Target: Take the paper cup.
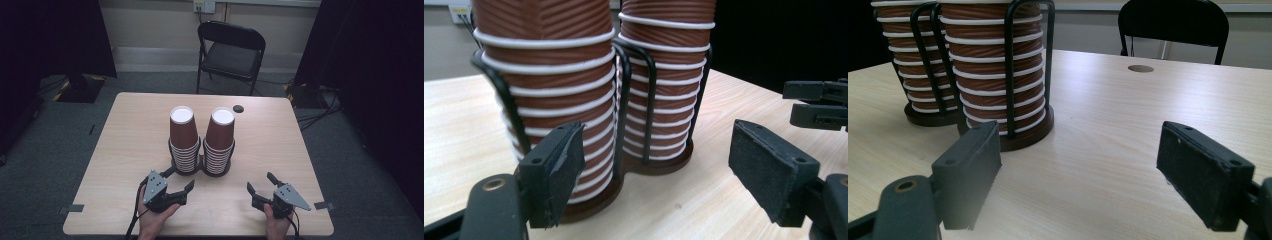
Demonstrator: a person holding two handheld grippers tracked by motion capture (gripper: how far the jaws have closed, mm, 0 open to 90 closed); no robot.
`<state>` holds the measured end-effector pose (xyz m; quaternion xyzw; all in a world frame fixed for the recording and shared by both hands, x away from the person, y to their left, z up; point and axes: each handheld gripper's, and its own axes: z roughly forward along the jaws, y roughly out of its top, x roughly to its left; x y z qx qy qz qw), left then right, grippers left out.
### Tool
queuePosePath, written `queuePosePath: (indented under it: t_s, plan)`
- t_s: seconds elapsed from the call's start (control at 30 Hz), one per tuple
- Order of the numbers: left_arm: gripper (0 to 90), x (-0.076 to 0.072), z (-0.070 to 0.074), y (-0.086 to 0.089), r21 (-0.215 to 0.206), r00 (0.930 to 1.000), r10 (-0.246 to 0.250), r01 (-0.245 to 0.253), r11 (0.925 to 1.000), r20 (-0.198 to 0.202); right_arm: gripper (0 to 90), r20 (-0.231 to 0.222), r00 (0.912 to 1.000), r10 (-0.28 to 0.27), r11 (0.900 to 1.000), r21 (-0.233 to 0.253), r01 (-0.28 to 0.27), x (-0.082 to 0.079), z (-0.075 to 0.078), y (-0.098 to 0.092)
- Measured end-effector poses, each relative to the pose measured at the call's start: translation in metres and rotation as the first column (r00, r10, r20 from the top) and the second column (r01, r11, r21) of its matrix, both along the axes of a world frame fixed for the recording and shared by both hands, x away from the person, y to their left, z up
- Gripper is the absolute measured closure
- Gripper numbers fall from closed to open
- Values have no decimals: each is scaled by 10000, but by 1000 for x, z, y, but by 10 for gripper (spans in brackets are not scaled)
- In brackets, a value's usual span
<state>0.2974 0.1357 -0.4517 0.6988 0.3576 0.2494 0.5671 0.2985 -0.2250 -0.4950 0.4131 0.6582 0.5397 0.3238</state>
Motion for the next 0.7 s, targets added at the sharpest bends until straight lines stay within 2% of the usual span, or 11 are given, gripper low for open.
queuePosePath:
  t_s: [0.27, 0.4, 0.7]
  plan:
    - [205, 4, 12, -9, -87, 9987, -468, 470, 9989, 202, 171, -46, 10000, 18, 10000, -50, -18, 0, 0, 1]
    - [176, 6, 18, -15, 164, 9971, -720, 717, 9973, 233, 173, -52, 10000, 34, 10000, -37, -34, 0, 0, 0]
    - [165, 10, 32, -29, 158, 9941, -969, 962, 9952, 481, 175, -71, 10000, 55, 10000, -48, -55, 0, 0, 1]
